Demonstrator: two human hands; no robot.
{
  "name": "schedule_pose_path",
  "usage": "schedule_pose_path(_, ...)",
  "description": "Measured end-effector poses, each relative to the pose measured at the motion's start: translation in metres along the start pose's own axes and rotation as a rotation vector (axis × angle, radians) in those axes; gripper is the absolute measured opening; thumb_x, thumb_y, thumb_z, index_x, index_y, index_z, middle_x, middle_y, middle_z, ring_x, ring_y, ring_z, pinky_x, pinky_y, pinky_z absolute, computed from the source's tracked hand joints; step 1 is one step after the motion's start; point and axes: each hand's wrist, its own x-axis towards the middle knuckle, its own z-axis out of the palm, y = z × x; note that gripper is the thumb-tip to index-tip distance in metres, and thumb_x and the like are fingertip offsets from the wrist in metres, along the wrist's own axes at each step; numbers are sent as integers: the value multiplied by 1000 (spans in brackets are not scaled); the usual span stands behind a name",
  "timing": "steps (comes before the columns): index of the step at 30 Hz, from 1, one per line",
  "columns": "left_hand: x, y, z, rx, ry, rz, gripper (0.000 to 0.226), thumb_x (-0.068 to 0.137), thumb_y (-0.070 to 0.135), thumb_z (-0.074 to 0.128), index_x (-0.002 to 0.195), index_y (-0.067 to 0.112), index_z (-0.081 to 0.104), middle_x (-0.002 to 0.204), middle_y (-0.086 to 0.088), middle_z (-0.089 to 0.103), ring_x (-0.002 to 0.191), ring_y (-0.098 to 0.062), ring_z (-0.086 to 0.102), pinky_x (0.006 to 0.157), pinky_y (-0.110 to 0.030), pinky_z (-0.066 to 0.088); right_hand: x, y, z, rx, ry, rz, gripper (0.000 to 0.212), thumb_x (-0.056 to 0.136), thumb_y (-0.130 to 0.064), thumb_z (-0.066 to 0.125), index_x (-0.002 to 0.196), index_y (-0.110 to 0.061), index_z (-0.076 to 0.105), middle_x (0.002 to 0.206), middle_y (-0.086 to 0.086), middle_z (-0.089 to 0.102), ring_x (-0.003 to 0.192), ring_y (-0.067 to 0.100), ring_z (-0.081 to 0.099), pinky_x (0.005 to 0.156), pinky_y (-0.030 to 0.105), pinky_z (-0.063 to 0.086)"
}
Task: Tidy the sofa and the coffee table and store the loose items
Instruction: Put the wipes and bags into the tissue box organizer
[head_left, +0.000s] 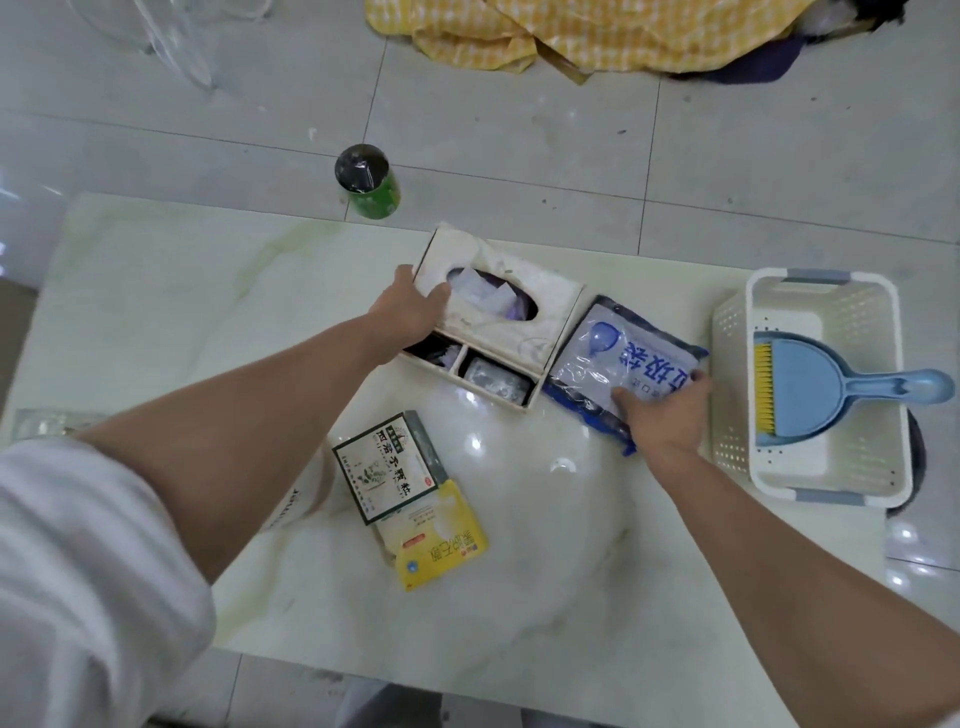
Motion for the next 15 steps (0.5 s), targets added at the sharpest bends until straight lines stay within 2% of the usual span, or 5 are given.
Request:
schedule_pose_path(4, -2, 0, -2, -39, 0, -3, 59, 93, 50, 49, 140, 17, 35, 121, -7, 54, 99, -25, 50, 80, -35, 38, 2, -31, -10, 138, -87, -57, 40, 77, -22, 72, 114, -14, 62, 107, 5, 69, 97, 23, 67, 85, 44, 58)
schedule_pose_path(8, -16, 15, 13, -111, -11, -54, 65, 95, 48, 47, 147, 16, 26, 135, -13, 51, 112, -32, 52, 86, -38, 43, 0, -90, -54, 371, -25, -256, 30, 73, -19, 68, 101, -26, 63, 97, -8, 70, 89, 13, 67, 72, 23, 55)
schedule_pose_path(10, -26, 30, 26, -143, -21, -90, 66, 97, 46, 45, 151, 16, 19, 140, -17, 48, 120, -36, 50, 90, -40, 43, 10, -117, -78, 517, 1, -293, 22, 70, -14, 66, 89, -26, 63, 92, -8, 71, 84, 13, 67, 75, 29, 56)
schedule_pose_path(12, -33, 49, 40, -170, -35, -115, 65, 99, 43, 43, 152, 16, 15, 144, -18, 44, 124, -37, 48, 96, -42, 43, 25, -133, -92, 658, -51, -214, 17, 68, -10, 63, 80, -22, 61, 80, -5, 70, 75, 15, 66, 67, 33, 55)
schedule_pose_path(15, -42, 79, 57, -247, -105, -123, 61, 100, 41, 38, 152, 15, 18, 146, -16, 43, 126, -36, 46, 103, -43, 40, 37, -135, -85, 644, -240, -26, 20, 73, -8, 59, 93, -13, 60, 92, 9, 70, 88, 32, 69, 74, 48, 58)
